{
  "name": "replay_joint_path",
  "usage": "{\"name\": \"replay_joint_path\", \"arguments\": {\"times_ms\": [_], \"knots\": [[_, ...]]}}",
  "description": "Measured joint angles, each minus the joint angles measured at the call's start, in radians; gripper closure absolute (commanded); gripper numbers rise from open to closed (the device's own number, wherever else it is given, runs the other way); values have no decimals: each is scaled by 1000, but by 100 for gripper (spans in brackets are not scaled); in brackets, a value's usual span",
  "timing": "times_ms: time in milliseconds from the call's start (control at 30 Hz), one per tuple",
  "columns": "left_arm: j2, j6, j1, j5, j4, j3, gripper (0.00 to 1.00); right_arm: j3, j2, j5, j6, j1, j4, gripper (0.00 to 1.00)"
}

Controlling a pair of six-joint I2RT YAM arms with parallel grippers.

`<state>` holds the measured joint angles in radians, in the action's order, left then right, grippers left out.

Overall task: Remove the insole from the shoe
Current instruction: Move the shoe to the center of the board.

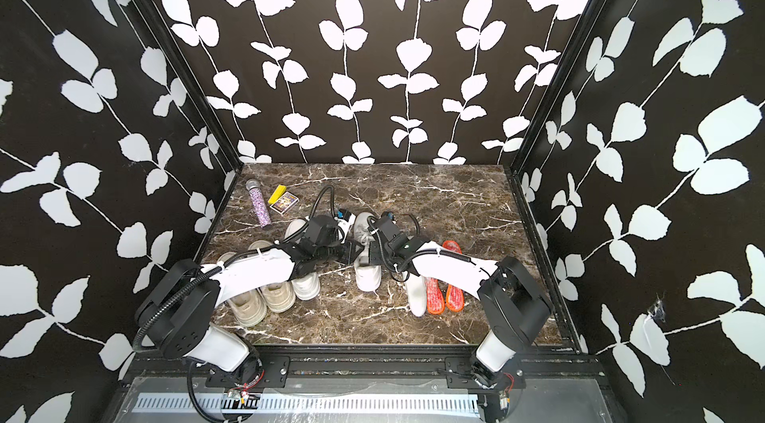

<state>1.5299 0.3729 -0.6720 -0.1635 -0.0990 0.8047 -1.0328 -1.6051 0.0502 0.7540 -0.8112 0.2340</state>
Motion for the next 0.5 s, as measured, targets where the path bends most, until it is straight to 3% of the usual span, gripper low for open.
{"name": "replay_joint_path", "arguments": {"times_ms": [67,133,267,500], "knots": [[0,-12,0,4,6,0,81,1,9,-9,-10,0,-3,68],[-1,-26,0,10,11,1,88,1,29,-43,-39,8,-17,63],[-9,-63,3,19,30,0,92,2,82,-181,-101,66,-59,59],[-93,-133,0,22,107,-43,93,71,202,-226,-301,108,-98,55]]}}
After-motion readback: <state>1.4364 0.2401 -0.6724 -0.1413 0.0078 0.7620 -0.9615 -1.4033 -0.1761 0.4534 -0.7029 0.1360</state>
